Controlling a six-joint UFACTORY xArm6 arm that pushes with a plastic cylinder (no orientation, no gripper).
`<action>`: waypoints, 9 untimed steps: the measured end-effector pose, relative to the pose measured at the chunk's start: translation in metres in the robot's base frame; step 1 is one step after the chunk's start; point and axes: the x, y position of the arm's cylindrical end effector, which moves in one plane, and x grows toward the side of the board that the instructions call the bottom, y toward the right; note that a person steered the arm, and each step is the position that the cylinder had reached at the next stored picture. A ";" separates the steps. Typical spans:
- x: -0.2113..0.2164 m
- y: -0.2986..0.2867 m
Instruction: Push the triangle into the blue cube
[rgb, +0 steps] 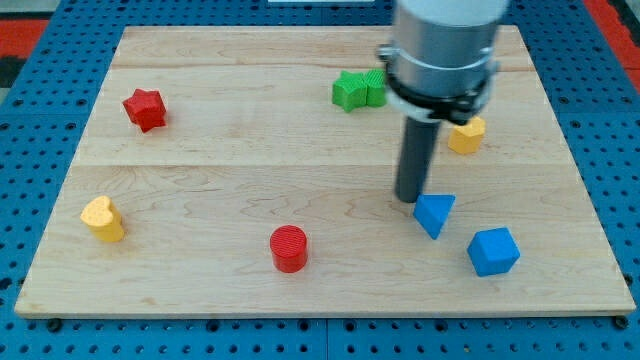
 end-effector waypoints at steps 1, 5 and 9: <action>0.009 0.025; -0.040 -0.017; 0.012 -0.061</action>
